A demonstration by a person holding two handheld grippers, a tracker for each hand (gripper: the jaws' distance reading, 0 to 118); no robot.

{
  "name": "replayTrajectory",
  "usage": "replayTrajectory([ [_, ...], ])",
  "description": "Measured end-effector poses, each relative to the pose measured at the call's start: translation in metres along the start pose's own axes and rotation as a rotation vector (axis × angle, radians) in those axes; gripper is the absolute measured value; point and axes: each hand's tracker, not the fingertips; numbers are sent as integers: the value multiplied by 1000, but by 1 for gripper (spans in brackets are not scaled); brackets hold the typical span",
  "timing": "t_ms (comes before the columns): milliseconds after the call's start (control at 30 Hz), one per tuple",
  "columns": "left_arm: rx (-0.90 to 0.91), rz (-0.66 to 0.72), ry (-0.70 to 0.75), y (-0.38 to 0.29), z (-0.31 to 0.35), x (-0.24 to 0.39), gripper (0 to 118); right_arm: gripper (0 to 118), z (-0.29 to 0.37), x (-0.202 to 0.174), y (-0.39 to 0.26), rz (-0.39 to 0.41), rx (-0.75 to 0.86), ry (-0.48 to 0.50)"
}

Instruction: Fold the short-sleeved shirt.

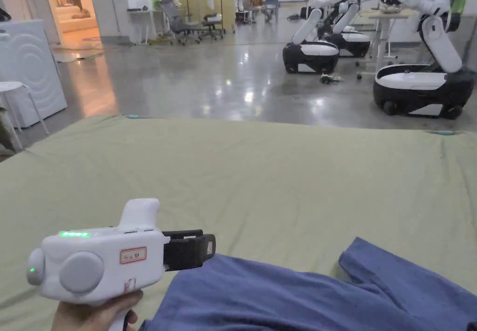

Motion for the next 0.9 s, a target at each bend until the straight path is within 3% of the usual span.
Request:
replayTrajectory([
  [167,-208,56,130,12,-86,-30,77,0,2,18,-10,-13,-29,-27],
  [300,-271,78,199,7,-125,-41,75,0,2,35,-16,-25,-51,-66],
  [333,-291,92,210,6,-133,-42,72,0,2,39,-17,-37,-57,-75],
  [367,-296,95,217,5,-139,-43,58,0,1,42,-19,-51,-63,-82],
  [433,-293,95,228,3,-148,-43,53,0,-1,48,-20,-80,-76,-88],
  [467,-302,90,244,1,-152,-40,43,0,-1,49,-21,-85,-80,-92],
  [633,-314,-95,303,-4,-158,-24,18,0,0,53,-26,-46,-108,-130],
  [700,-331,-94,294,-4,-162,-24,14,0,2,59,-27,-37,-125,-195],
  [767,-347,-100,296,-4,-165,-25,13,1,6,69,-26,-82,-121,-266],
  [800,-351,-105,299,-3,-167,-26,13,15,10,77,-26,-120,-112,-311],
  [900,-374,-122,304,-3,-167,-18,13,89,10,104,-28,-240,-144,-352],
])
